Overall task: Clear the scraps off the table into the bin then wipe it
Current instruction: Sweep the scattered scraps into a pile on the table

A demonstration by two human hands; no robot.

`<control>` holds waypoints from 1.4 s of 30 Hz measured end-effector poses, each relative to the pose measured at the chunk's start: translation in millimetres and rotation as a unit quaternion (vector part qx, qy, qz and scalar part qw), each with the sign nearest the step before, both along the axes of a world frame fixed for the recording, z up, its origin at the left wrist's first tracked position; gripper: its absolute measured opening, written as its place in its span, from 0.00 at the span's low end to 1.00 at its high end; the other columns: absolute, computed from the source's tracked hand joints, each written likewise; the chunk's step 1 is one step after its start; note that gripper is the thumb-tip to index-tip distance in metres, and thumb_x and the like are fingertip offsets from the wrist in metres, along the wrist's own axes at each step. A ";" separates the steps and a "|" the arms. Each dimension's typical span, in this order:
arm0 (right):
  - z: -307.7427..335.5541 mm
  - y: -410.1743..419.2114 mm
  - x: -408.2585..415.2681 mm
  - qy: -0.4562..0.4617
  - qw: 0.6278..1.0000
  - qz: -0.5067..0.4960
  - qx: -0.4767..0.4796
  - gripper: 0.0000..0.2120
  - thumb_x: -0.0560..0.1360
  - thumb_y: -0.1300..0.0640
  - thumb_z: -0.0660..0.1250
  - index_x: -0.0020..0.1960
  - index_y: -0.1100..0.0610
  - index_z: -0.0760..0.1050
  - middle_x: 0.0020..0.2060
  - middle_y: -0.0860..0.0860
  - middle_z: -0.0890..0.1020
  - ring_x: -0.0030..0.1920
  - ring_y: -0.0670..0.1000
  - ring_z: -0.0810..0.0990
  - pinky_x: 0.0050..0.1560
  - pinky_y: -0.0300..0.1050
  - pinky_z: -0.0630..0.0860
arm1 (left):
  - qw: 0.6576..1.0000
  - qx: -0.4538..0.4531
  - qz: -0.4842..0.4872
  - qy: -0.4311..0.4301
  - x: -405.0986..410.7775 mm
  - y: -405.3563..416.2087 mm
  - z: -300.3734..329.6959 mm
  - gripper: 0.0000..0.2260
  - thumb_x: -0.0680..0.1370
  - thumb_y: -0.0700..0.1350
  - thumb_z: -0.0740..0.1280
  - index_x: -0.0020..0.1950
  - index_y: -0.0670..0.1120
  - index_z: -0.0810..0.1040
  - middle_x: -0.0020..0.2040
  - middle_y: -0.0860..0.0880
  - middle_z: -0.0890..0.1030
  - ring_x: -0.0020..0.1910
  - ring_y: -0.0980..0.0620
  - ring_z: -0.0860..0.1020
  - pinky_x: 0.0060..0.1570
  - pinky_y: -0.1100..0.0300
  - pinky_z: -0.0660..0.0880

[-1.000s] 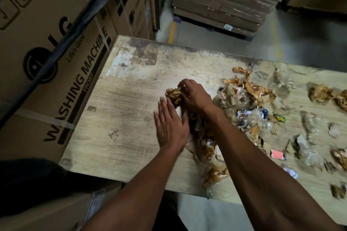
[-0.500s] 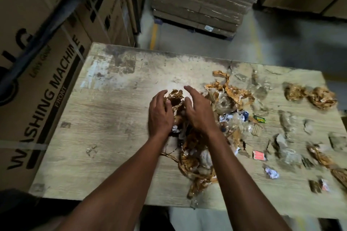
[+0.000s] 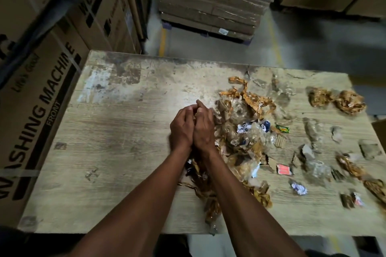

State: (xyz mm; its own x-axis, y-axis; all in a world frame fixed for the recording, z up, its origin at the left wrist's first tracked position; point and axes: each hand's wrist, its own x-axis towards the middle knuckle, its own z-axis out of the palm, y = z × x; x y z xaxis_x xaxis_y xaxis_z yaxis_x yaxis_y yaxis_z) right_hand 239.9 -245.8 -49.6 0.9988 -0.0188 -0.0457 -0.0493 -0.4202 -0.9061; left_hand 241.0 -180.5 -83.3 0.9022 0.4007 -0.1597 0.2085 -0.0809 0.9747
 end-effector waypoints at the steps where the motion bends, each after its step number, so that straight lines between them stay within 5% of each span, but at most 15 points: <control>1: 5.9 0.6 0.2 0.005 1.000 -0.005 0.010 0.31 0.86 0.45 0.52 0.77 0.67 0.72 0.74 0.64 0.74 0.71 0.55 0.71 0.73 0.26 0.58 | 0.999 -0.030 0.007 0.012 1.5 -2.4 1.4 0.12 0.88 0.51 0.63 0.60 0.53 0.87 0.56 0.57 0.87 0.54 0.62 0.84 0.53 0.67 0.78; 4: 23.1 -1.9 -1.2 -0.009 1.000 -0.012 0.023 0.41 0.81 0.36 0.49 0.76 0.67 0.72 0.72 0.64 0.74 0.71 0.59 0.72 0.74 0.49 0.69 | 0.998 -0.063 0.024 0.002 6.8 -9.1 9.4 0.12 0.88 0.50 0.65 0.61 0.49 0.88 0.55 0.54 0.88 0.55 0.57 0.85 0.56 0.59 0.81; 8: 37.7 -19.9 8.3 -0.069 0.996 -0.059 0.009 0.32 0.85 0.44 0.52 0.74 0.67 0.74 0.69 0.63 0.77 0.68 0.53 0.73 0.71 0.51 0.72 | 0.998 -0.038 0.022 -0.051 19.6 -29.9 41.4 0.10 0.87 0.48 0.67 0.59 0.48 0.87 0.56 0.52 0.88 0.56 0.54 0.85 0.58 0.58 0.80; 13: 65.2 -61.6 27.9 -0.077 0.988 -0.121 0.049 0.22 0.90 0.51 0.52 0.77 0.57 0.74 0.69 0.50 0.75 0.66 0.41 0.74 0.65 0.24 0.64 | 0.994 -0.039 -0.017 -0.105 39.1 -70.2 80.9 0.11 0.82 0.51 0.68 0.57 0.47 0.87 0.54 0.52 0.88 0.55 0.55 0.86 0.59 0.55 0.81; 16: 73.0 -91.0 34.1 -0.096 0.983 -0.152 0.036 0.33 0.84 0.39 0.47 0.78 0.56 0.73 0.68 0.51 0.75 0.64 0.37 0.71 0.65 0.21 0.61 | 0.989 -0.036 -0.059 -0.130 46.5 -98.5 90.2 0.08 0.83 0.46 0.70 0.58 0.47 0.87 0.55 0.52 0.88 0.55 0.55 0.85 0.61 0.54 0.81; 20: 62.8 -128.6 37.1 -0.088 0.982 -0.169 -0.011 0.28 0.87 0.46 0.48 0.80 0.57 0.72 0.71 0.55 0.76 0.65 0.40 0.71 0.64 0.20 0.60 | 0.985 -0.015 -0.100 -0.138 55.7 -131.8 77.9 0.08 0.83 0.47 0.69 0.58 0.48 0.86 0.55 0.52 0.87 0.56 0.53 0.85 0.61 0.49 0.82; 23: 44.0 -151.3 33.2 -0.083 0.983 -0.153 -0.065 0.25 0.90 0.49 0.48 0.81 0.58 0.70 0.71 0.56 0.76 0.68 0.45 0.73 0.71 0.29 0.65 | 0.980 0.055 -0.135 -0.134 57.3 -146.3 59.1 0.09 0.84 0.45 0.69 0.61 0.46 0.86 0.58 0.52 0.86 0.56 0.54 0.83 0.62 0.50 0.81; 27: 9.2 -174.2 29.9 -0.075 0.973 -0.113 -0.186 0.30 0.88 0.45 0.45 0.81 0.58 0.69 0.76 0.56 0.75 0.79 0.55 0.68 0.82 0.53 0.61 | 0.952 0.187 -0.188 -0.154 52.0 -151.6 31.2 0.14 0.84 0.38 0.68 0.69 0.43 0.83 0.68 0.51 0.83 0.67 0.58 0.76 0.71 0.70 0.68; 31: -10.0 -185.4 24.0 -0.067 0.954 -0.097 -0.274 0.32 0.88 0.43 0.41 0.80 0.55 0.71 0.78 0.54 0.74 0.83 0.56 0.62 0.85 0.54 0.54 | 0.935 0.246 -0.230 -0.110 52.3 -151.2 9.7 0.17 0.87 0.42 0.64 0.76 0.46 0.79 0.77 0.48 0.78 0.81 0.49 0.68 0.82 0.52 0.61; 39: 0.4 -191.5 26.2 -0.059 0.953 -0.089 -0.284 0.32 0.88 0.42 0.41 0.79 0.54 0.73 0.78 0.53 0.74 0.82 0.55 0.62 0.84 0.57 0.57 | 0.936 0.203 -0.275 -0.090 54.2 -139.4 40.9 0.20 0.89 0.47 0.61 0.82 0.51 0.72 0.81 0.52 0.72 0.80 0.54 0.69 0.81 0.57 0.61; 42: 14.2 -189.7 19.4 -0.066 0.961 -0.087 -0.254 0.30 0.88 0.43 0.43 0.80 0.55 0.72 0.78 0.54 0.74 0.82 0.56 0.63 0.83 0.57 0.59 | 0.937 0.202 -0.270 -0.091 46.7 -128.9 59.3 0.20 0.89 0.48 0.61 0.82 0.54 0.71 0.82 0.53 0.72 0.81 0.53 0.68 0.82 0.51 0.63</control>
State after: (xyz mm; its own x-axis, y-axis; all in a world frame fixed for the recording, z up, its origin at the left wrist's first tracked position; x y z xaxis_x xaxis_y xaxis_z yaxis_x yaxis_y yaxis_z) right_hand 259.2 -435.5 -35.5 0.9752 -0.1718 0.1398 -0.0576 -0.8060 -0.5891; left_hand 287.7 -309.4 -24.0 0.9884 -0.1276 0.0824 -0.1355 -0.4965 0.8574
